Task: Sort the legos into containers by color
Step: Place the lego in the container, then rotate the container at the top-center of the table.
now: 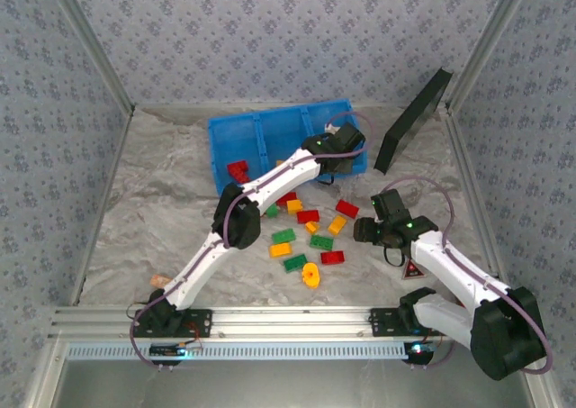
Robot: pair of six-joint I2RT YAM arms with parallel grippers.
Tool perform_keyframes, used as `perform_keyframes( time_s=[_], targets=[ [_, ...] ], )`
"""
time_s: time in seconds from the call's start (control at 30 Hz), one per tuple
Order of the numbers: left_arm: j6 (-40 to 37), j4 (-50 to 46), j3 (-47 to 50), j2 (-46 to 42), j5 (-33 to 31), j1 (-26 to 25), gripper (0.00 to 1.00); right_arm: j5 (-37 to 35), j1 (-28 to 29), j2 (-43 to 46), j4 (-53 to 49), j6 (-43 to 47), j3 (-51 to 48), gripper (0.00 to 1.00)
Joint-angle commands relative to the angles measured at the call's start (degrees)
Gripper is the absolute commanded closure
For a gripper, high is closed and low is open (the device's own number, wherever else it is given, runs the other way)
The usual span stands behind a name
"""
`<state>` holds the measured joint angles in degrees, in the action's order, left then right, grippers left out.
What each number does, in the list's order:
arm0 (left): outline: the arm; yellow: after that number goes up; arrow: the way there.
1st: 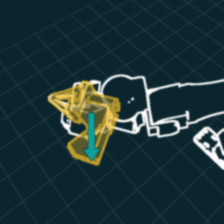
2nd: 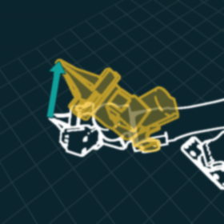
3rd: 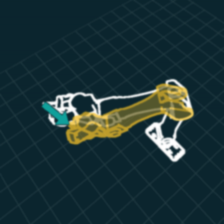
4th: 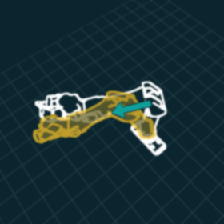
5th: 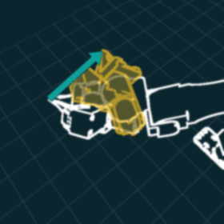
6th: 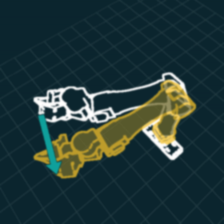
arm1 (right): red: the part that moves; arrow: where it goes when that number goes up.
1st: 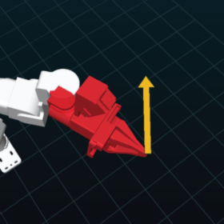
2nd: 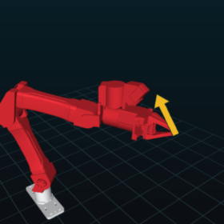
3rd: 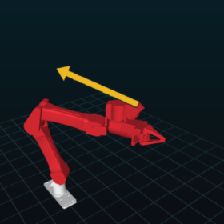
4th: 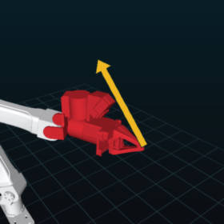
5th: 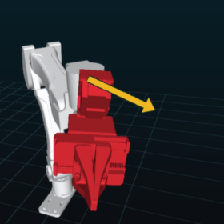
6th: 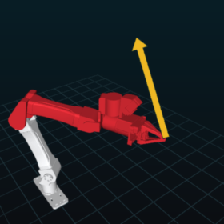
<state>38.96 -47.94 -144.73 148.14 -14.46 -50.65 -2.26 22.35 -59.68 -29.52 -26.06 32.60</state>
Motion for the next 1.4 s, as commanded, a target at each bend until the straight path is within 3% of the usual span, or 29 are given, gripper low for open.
perform_keyframes(
  time_s=[0.0, 0.57, 0.7, 0.93, 1.37],
  targets=[
    [1.01, -3.0, 6.24, -1.53, 0.91, 0.12, 0.54, -1.18, -0.4, 0.42, -0.3, 1.02, 1.34, 0.34],
    [2.14, 5.85, 35.6, -19.12, 3.15, -3.01, 0.55, -1.08, -0.55, 0.88, -1.34, 1.54, 3.47, 0.34],
    [-2.17, 8.08, 35.83, -22.75, 4.59, -2.97, 0.55, -0.82, -0.55, 0.97, -2.02, 1.44, 4.13, 0.34],
    [-10.89, 7.41, 38.46, -28.98, 1.36, -4.62, 0.55, -1.34, -0.46, 3.23, -3.39, -0.16, 3.78, 0.33],
    [-15.86, 11.08, 49.05, -32.45, 6.09, -10.91, 0.55, -1.77, -0.73, 4.14, -4.67, -0.74, 5.46, 0.33]
  ],
)
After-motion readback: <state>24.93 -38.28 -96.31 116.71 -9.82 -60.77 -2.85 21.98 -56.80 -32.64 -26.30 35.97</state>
